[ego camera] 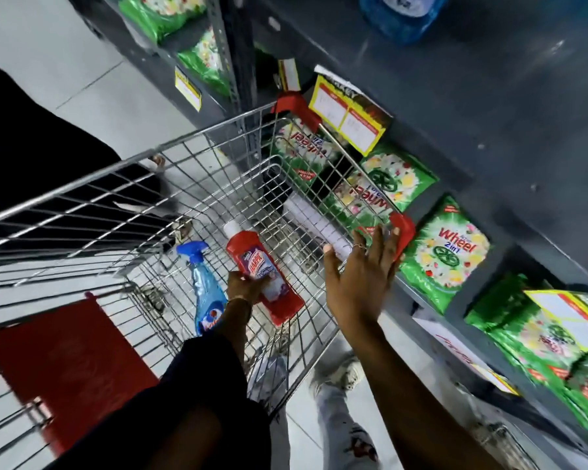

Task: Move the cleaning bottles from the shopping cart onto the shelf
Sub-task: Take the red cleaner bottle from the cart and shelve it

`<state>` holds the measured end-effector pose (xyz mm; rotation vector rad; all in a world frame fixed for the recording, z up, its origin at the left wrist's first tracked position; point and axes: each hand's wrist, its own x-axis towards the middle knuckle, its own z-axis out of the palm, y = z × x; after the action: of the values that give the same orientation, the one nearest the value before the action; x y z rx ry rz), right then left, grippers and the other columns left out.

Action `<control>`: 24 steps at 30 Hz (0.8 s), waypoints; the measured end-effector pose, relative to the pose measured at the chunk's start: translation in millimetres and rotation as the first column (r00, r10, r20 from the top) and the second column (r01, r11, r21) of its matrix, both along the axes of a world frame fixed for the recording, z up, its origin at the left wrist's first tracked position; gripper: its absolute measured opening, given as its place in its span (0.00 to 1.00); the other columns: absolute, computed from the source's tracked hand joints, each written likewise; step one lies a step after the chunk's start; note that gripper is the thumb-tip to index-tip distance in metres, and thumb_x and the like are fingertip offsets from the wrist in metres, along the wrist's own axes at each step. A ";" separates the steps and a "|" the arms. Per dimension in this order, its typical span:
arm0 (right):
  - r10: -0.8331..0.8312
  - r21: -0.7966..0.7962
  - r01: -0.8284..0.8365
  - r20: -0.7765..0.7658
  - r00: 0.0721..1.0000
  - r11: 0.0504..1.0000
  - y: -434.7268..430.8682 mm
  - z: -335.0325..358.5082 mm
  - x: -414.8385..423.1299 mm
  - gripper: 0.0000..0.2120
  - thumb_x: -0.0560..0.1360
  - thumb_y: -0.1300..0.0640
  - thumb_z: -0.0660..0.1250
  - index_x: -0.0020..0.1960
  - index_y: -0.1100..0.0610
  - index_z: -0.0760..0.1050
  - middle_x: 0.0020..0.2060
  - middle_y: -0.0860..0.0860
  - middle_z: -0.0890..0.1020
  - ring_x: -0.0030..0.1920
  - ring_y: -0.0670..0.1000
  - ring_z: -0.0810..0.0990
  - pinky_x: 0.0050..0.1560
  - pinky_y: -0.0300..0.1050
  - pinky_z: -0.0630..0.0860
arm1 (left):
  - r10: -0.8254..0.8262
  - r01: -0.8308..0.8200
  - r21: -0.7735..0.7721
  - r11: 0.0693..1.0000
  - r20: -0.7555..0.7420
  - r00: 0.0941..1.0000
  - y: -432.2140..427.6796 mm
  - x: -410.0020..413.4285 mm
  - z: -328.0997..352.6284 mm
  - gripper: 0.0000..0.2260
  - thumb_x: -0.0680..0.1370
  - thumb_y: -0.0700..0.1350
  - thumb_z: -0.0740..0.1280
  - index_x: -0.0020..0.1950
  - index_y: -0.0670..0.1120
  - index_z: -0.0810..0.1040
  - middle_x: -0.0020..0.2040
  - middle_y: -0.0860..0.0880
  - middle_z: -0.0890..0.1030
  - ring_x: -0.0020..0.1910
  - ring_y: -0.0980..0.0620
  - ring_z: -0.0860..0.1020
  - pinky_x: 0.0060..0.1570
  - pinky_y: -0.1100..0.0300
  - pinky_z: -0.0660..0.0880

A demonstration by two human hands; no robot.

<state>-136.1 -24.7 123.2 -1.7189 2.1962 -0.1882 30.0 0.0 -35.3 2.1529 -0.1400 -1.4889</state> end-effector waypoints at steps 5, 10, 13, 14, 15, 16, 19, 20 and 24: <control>-0.018 0.000 0.018 0.060 0.998 1.000 -0.3 0.1 -1.5 0.26 0.78 0.44 0.58 0.71 0.57 0.65 0.77 0.56 0.59 0.78 0.58 0.45 0.76 0.64 0.48 | -0.039 0.022 -0.092 0.996 -0.183 0.982 5.9 12.8 36.6 0.19 0.68 0.38 0.76 0.57 0.37 0.76 0.55 0.35 0.82 0.36 0.47 0.80 0.26 0.62 0.80; -0.009 0.027 0.001 0.284 0.959 1.000 1.7 11.9 -9.9 0.24 0.77 0.44 0.62 0.67 0.57 0.69 0.72 0.57 0.69 0.77 0.60 0.46 0.75 0.65 0.46 | -0.175 0.126 -0.385 0.914 -0.095 0.980 19.0 17.5 119.7 0.28 0.58 0.45 0.81 0.55 0.41 0.79 0.53 0.39 0.83 0.42 0.45 0.84 0.36 0.54 0.81; -0.073 0.198 -0.055 0.584 0.809 0.979 7.6 37.2 -22.3 0.28 0.75 0.39 0.60 0.69 0.54 0.69 0.75 0.59 0.63 0.77 0.57 0.53 0.75 0.60 0.56 | -0.228 0.174 -0.542 0.822 -0.035 0.973 23.1 12.1 179.5 0.27 0.55 0.48 0.81 0.51 0.45 0.81 0.50 0.43 0.84 0.42 0.48 0.83 0.35 0.58 0.79; -0.074 0.216 -0.100 0.674 0.735 0.971 13.8 49.1 -26.3 0.28 0.74 0.38 0.59 0.69 0.52 0.69 0.74 0.59 0.64 0.74 0.53 0.61 0.73 0.54 0.63 | -0.260 0.211 -0.586 0.782 0.002 0.966 23.3 9.8 200.1 0.26 0.54 0.48 0.81 0.51 0.46 0.81 0.48 0.45 0.85 0.41 0.50 0.83 0.35 0.59 0.79; -0.068 0.205 -0.140 0.760 0.647 0.969 22.1 60.5 -30.4 0.27 0.74 0.39 0.59 0.67 0.51 0.71 0.72 0.57 0.68 0.69 0.46 0.69 0.68 0.44 0.69 | -0.292 0.256 -0.621 0.741 0.045 0.955 22.8 7.3 219.0 0.26 0.54 0.47 0.82 0.50 0.48 0.81 0.46 0.49 0.86 0.39 0.53 0.82 0.35 0.61 0.79; -0.067 0.186 -0.166 0.835 0.547 0.968 33.4 73.6 -34.2 0.23 0.75 0.42 0.60 0.66 0.50 0.72 0.69 0.52 0.73 0.63 0.36 0.73 0.61 0.31 0.71 | -0.330 0.305 -0.651 0.695 0.089 0.940 23.0 3.6 239.2 0.27 0.53 0.45 0.83 0.50 0.49 0.81 0.44 0.52 0.86 0.37 0.56 0.82 0.34 0.63 0.78; -0.099 0.163 -0.172 0.939 0.329 0.971 68.4 111.0 -41.9 0.11 0.76 0.46 0.61 0.55 0.37 0.78 0.53 0.31 0.81 0.55 0.29 0.76 0.52 0.24 0.72 | -0.433 0.402 -0.734 0.548 0.162 0.886 24.9 -16.2 289.1 0.24 0.57 0.38 0.81 0.50 0.49 0.81 0.43 0.57 0.86 0.35 0.60 0.81 0.33 0.68 0.77; -0.087 0.137 -0.152 0.950 0.299 0.979 76.2 119.4 -44.5 0.10 0.75 0.45 0.62 0.54 0.36 0.78 0.51 0.31 0.82 0.55 0.32 0.78 0.52 0.28 0.74 | -0.459 0.426 -0.750 0.506 0.183 0.869 25.1 -23.3 300.8 0.24 0.58 0.37 0.81 0.51 0.48 0.81 0.43 0.56 0.86 0.35 0.60 0.81 0.33 0.68 0.77; -0.036 0.020 0.075 0.975 0.219 0.997 96.7 151.6 -81.2 0.13 0.73 0.43 0.64 0.54 0.45 0.80 0.49 0.41 0.86 0.50 0.42 0.82 0.46 0.35 0.79 | -0.596 0.449 -0.817 0.362 0.167 0.785 24.3 -67.0 339.8 0.18 0.64 0.41 0.77 0.53 0.48 0.82 0.47 0.50 0.87 0.42 0.54 0.83 0.42 0.59 0.81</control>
<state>-217.4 72.0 274.8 -0.9408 1.1960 -1.0359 -37.0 24.3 304.5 1.1878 -1.3356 -1.4380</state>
